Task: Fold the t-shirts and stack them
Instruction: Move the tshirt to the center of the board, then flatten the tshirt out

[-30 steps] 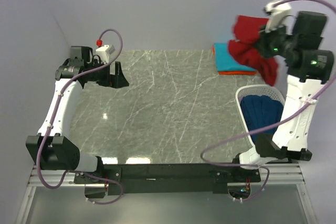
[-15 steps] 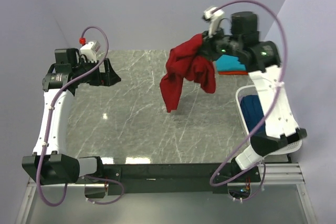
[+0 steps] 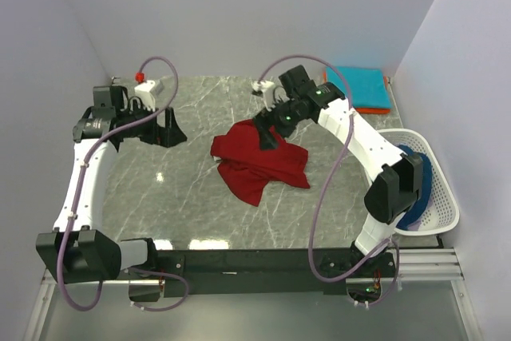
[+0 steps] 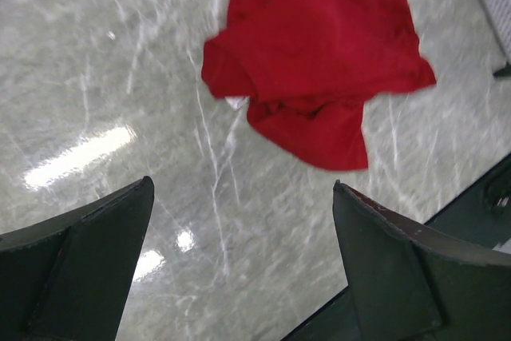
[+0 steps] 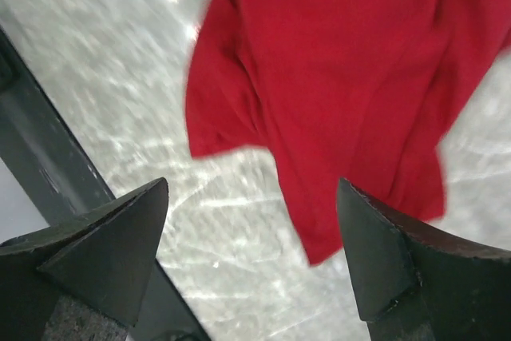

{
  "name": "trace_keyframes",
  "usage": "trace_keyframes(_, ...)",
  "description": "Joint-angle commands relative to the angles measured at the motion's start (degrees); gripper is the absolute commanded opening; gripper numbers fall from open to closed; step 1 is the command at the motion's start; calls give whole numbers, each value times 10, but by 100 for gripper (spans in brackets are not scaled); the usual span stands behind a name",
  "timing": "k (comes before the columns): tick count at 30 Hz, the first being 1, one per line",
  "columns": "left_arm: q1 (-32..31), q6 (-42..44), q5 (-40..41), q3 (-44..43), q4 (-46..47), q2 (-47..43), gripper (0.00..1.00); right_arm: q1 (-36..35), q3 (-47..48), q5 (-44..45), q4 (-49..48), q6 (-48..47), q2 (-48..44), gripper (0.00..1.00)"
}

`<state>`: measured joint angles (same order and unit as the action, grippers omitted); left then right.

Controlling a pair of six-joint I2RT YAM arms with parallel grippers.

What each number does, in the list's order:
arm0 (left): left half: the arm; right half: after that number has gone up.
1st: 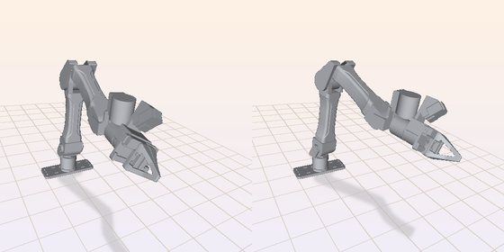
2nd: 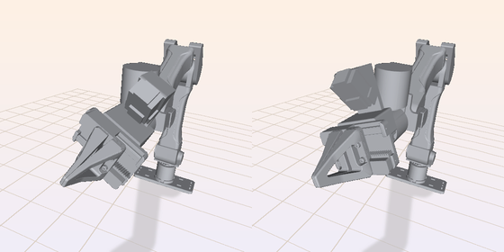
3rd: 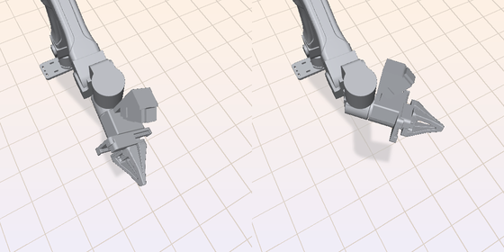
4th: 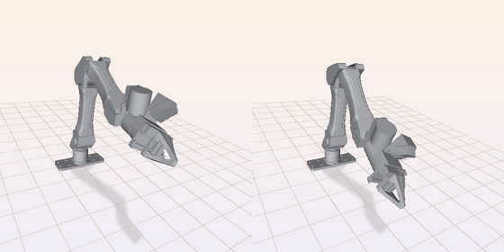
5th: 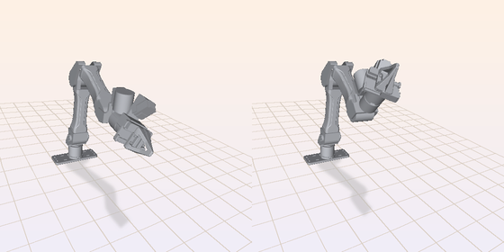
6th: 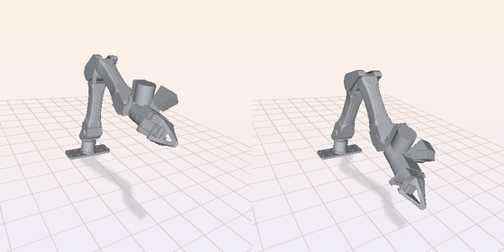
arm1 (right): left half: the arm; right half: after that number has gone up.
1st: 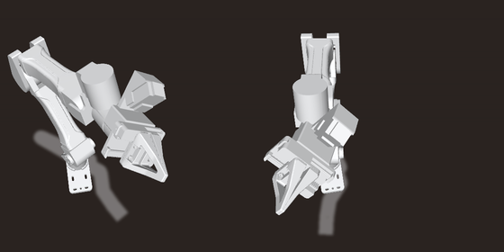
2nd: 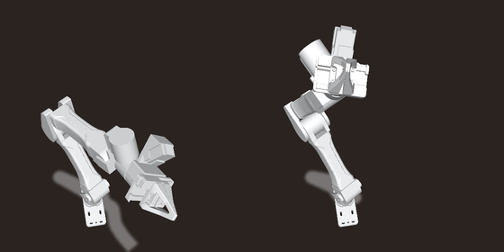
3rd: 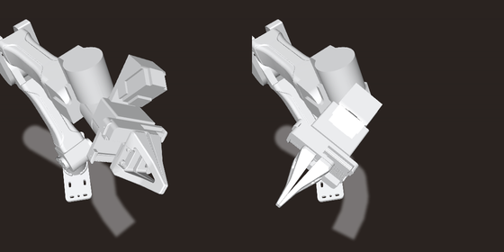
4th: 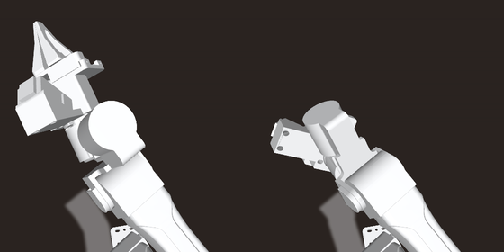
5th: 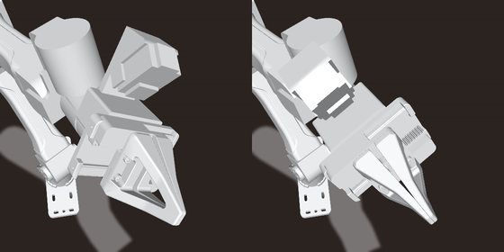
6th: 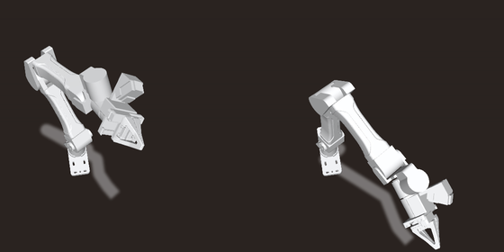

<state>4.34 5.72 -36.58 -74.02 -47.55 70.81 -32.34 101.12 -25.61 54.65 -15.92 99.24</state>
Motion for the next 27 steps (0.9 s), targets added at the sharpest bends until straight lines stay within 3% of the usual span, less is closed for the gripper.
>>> trace_keyframes(1, 2, 110, -54, 50, -7, 3, 99, 59, -60, -33, -23, 13, -24, 92)
trace_keyframes(6, -41, 173, -54, 132, 73, 4, 99, 138, -166, -68, -31, 23, -9, 89)
trace_keyframes(8, -102, 172, -11, 158, 111, 15, 99, 164, -209, -63, -46, 22, -5, 86)
trace_keyframes(12, -214, 181, 71, 179, 208, 49, 90, 190, -249, -53, -74, 33, 15, 81)
trace_keyframes(15, -245, 182, 106, 152, 227, 103, 82, 205, -254, -50, -88, 42, 47, 79)
trace_keyframes(27, -236, 172, 119, -12, 238, 288, 86, 231, -152, -23, -123, 78, 164, 77)
